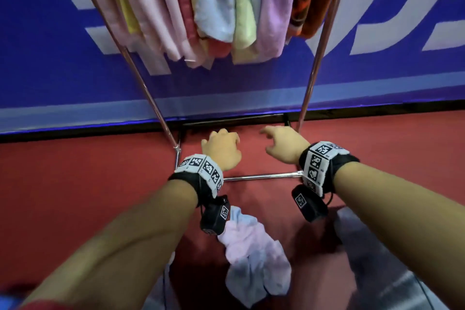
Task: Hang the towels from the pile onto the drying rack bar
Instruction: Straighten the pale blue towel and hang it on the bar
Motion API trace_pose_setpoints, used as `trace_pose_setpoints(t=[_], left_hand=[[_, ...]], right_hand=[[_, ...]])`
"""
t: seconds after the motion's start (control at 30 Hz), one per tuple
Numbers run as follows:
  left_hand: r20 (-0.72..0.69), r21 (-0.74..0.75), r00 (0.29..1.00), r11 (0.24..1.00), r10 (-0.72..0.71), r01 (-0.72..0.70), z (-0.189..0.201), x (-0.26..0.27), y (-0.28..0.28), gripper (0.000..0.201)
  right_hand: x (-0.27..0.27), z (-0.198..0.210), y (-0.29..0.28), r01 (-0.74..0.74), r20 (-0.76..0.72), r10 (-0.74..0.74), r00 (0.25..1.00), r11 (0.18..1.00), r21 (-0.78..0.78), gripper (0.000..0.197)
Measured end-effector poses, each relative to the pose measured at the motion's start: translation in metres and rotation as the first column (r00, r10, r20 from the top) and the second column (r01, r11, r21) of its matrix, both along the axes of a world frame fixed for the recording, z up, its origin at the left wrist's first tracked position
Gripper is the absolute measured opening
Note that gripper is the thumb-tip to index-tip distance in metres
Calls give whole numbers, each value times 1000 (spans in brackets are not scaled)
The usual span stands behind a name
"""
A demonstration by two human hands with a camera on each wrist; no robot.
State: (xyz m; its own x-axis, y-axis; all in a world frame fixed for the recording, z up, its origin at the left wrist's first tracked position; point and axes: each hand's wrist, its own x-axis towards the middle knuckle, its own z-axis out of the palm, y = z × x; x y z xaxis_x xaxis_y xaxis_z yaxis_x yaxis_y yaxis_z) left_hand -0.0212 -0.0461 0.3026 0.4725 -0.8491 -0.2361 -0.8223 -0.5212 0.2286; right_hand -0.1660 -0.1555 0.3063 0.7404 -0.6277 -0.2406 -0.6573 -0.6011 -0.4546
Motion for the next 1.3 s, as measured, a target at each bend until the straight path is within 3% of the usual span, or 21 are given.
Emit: trace_pose_setpoints(t=[0.3,0.7,0.87,0.97,1.1,1.2,1.3], left_hand=[[-203,154,972,984,116,-85,-147,15,19,30],[-424,438,846,891,323,-121,-339,24,78,33],[-562,452,752,889,344,-69,-377,20,87,52],[-612,436,701,896,366,-88,-396,17,84,48],[-670,408,644,908,370,-96,-432,13,91,53],[-687,395,640,916,345,-70,-426,14,90,40],[-712,387,594,915,373,-111,-420,14,92,33]], right_hand=[[19,-148,10,-1,-224,49,973,978,211,53],[36,-325,58,83,-442,136,886,894,441,54],[41,-374,72,40,-517,220,827,895,444,47],[43,-391,75,-65,-453,296,841,886,458,47],[50,-416,79,-181,-492,414,766,873,452,57],[58,-422,81,-244,-459,473,752,847,473,47],[62,-420,83,-186,-427,439,790,837,515,31]])
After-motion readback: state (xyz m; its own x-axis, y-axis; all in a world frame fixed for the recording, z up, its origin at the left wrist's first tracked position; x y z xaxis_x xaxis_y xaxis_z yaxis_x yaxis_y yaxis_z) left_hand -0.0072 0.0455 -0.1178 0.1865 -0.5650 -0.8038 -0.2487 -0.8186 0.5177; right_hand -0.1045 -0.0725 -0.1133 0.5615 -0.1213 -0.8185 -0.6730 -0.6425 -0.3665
